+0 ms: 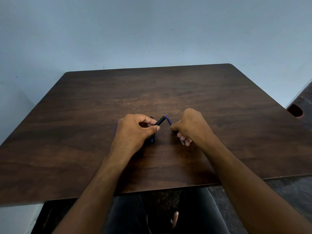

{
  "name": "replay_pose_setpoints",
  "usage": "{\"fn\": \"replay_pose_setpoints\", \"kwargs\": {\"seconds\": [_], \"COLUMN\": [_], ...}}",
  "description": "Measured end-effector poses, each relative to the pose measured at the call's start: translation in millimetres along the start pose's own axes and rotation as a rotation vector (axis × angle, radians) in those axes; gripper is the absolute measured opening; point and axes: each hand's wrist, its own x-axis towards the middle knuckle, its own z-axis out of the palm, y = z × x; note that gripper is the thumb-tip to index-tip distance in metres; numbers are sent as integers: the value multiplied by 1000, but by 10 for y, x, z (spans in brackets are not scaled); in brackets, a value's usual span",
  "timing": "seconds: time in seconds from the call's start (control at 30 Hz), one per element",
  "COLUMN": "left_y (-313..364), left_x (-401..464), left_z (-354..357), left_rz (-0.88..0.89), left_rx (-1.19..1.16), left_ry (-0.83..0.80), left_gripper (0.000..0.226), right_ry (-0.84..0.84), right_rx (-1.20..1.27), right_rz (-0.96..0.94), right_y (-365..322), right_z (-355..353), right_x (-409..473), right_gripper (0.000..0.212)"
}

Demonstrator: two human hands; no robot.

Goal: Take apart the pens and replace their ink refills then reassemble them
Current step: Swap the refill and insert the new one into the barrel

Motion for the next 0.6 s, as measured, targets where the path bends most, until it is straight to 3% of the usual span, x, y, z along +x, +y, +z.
{"fn": "replay_pose_setpoints", "kwargs": {"seconds": [0.13, 0.3, 0.43, 0.6], "left_y": [6, 48, 51, 36], "left_x": [4, -20, -30, -36], "left_z": [-15, -14, -42, -45], "left_rz": [-24, -30, -41, -70], "left_rx": [12, 3, 13, 29], "left_ry": [2, -1, 6, -6], "left_gripper": [21, 22, 17, 19], "right_ry": [142, 242, 274, 70], "right_rx": [-216, -261, 70, 754], "right_rz": [-145, -224, -261, -428], "right_y": [-18, 3, 129, 237], "right_z": [54, 113, 123, 86], "right_x": [-9, 29, 114, 105], "right_gripper": [31, 43, 29, 28]}}
